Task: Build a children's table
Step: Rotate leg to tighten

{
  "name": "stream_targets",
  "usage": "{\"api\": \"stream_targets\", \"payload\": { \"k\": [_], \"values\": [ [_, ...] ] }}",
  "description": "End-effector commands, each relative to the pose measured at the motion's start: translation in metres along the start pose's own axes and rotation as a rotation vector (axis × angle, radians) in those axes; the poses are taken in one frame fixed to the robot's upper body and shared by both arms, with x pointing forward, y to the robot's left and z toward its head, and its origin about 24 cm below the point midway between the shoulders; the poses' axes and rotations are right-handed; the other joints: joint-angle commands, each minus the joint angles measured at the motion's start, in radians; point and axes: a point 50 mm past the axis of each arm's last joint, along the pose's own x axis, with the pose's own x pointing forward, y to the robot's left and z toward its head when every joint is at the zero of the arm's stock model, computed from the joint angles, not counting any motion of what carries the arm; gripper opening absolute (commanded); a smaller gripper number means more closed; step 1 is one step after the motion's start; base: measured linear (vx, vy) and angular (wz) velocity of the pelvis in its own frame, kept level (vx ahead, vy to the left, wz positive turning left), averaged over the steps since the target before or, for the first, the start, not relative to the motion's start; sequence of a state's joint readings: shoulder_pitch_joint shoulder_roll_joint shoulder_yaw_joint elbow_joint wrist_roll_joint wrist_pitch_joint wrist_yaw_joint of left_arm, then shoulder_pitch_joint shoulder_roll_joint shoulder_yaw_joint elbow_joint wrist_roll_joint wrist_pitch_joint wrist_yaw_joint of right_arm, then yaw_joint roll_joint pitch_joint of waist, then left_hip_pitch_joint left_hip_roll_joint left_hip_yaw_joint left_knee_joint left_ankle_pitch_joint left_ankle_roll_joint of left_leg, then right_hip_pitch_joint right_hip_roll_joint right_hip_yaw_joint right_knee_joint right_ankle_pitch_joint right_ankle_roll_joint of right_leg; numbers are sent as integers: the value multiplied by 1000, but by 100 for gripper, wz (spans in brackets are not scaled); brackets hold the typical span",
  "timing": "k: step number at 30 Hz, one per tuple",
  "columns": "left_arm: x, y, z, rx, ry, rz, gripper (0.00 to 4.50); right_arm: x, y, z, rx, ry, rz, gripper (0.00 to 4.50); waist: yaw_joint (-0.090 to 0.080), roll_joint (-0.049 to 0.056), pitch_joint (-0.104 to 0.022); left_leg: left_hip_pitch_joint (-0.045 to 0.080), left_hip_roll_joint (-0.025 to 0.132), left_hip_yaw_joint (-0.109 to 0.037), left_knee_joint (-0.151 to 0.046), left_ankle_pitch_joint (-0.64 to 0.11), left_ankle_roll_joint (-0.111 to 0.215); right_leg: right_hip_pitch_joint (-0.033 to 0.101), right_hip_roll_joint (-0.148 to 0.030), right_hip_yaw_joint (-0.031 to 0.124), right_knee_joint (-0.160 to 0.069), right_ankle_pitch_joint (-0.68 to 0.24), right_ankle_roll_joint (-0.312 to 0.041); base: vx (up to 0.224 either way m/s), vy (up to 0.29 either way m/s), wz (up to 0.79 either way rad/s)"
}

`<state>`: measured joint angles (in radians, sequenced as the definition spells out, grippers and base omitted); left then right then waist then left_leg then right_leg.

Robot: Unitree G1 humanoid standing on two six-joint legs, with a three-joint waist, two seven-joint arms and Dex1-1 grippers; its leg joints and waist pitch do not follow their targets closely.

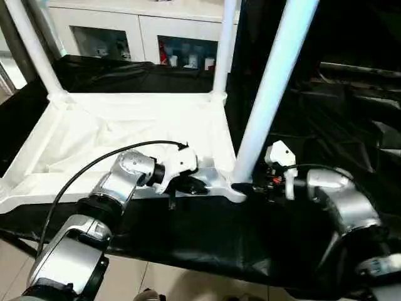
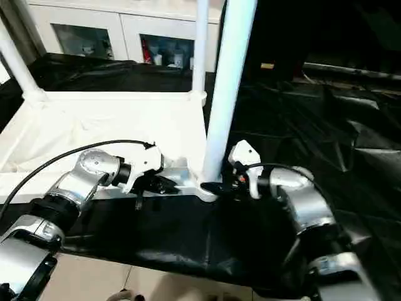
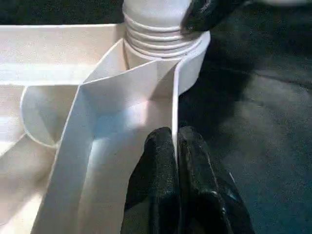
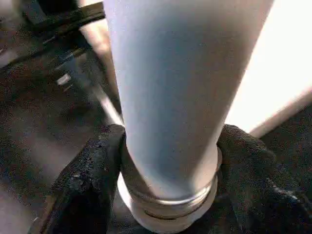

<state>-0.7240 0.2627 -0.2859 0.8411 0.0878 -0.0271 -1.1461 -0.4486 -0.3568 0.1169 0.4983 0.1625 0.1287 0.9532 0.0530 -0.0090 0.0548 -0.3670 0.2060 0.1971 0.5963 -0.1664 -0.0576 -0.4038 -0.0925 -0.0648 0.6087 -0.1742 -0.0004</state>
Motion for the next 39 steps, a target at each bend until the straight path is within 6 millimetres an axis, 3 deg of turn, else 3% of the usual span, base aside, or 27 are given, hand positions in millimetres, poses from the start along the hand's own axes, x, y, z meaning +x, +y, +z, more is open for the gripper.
{"api": "stream_targets", "payload": {
  "k": [1,6,7,8,11,13,14,15,20,25,28,32,36,37,39],
  "values": [
    [13,1,-3,-58,23,85,0,5,-3,-16,54,38,-157,269,-9,-15,-53,20,17,-19,-76,-388,0,21,-48,30,-112,-544,-132,0,0,0],
    [36,6,12,-119,-11,229,0,27,4,-31,228,22,-434,268,-31,-6,-51,20,15,-28,-84,-436,-8,20,-48,21,-126,-578,-105,0,0,0],
    [40,6,15,-123,-14,248,0,31,6,-32,238,25,-464,268,-32,-8,-51,22,15,-30,-85,-447,-10,21,-48,18,-129,-580,-101,0,0,0],
    [46,5,19,-125,-20,279,0,39,11,-33,250,35,-500,268,-34,-2,-50,20,15,-30,-87,-454,-10,18,-48,19,-129,-581,-101,0,0,0],
    [61,0,30,-121,-41,278,0,62,32,-28,242,12,-469,268,-39,-5,-50,27,14,-33,-91,-487,-9,20,-48,13,-140,-587,-90,0,0,0],
    [65,-3,34,-114,-54,265,0,69,40,-24,204,2,-425,268,-40,-3,-47,36,12,-33,-90,-514,-1,13,-49,11,-152,-610,-77,0,0,0],
    [66,-4,35,-101,-60,246,0,70,43,-23,188,-7,-399,268,-41,-5,-46,35,12,-33,-92,-513,3,15,-49,10,-152,-605,-76,0,0,0],
    [66,-5,35,-97,-61,240,0,70,43,-22,188,-9,-395,302,-41,-3,-48,33,14,-34,-93,-508,5,19,-50,11,-151,-592,-77,0,0,0],
    [55,-6,26,-74,-57,160,0,53,29,-8,168,-79,-321,354,-35,-8,-51,22,16,-30,-100,-451,32,28,-54,25,-139,-503,-110,0,0,0],
    [39,-8,16,-43,-51,31,0,26,22,2,20,-51,-83,354,-20,-15,-56,14,18,-17,-93,-342,76,40,-56,36,-123,-376,-156,0,0,0],
    [28,-12,10,-17,-41,-80,0,6,17,5,-17,-18,39,354,-16,-17,-56,12,20,-15,-91,-318,89,40,-56,36,-122,-393,-169,0,0,0],
    [18,-16,7,10,-31,-175,0,-8,14,8,-42,17,126,354,-8,-15,-58,17,24,-8,-86,-295,86,31,-52,41,-112,-344,-197,14,-12,3],
    [8,-19,3,22,-17,-250,0,-18,12,11,-56,50,195,354,9,-5,-64,14,34,-3,-84,-229,88,38,-48,39,-90,-215,-241,0,0,0],
    [6,-19,3,24,-16,-261,0,-20,12,11,-59,62,214,354,15,-6,-68,14,34,-1,-80,-193,91,41,-46,39,-77,-132,-263,0,0,0],
    [4,-19,3,25,-16,-265,0,-22,12,11,-57,79,240,354,19,-7,-68,14,33,1,-79,-179,96,43,-47,38,-74,-101,-273,0,0,0]
  ]
}}
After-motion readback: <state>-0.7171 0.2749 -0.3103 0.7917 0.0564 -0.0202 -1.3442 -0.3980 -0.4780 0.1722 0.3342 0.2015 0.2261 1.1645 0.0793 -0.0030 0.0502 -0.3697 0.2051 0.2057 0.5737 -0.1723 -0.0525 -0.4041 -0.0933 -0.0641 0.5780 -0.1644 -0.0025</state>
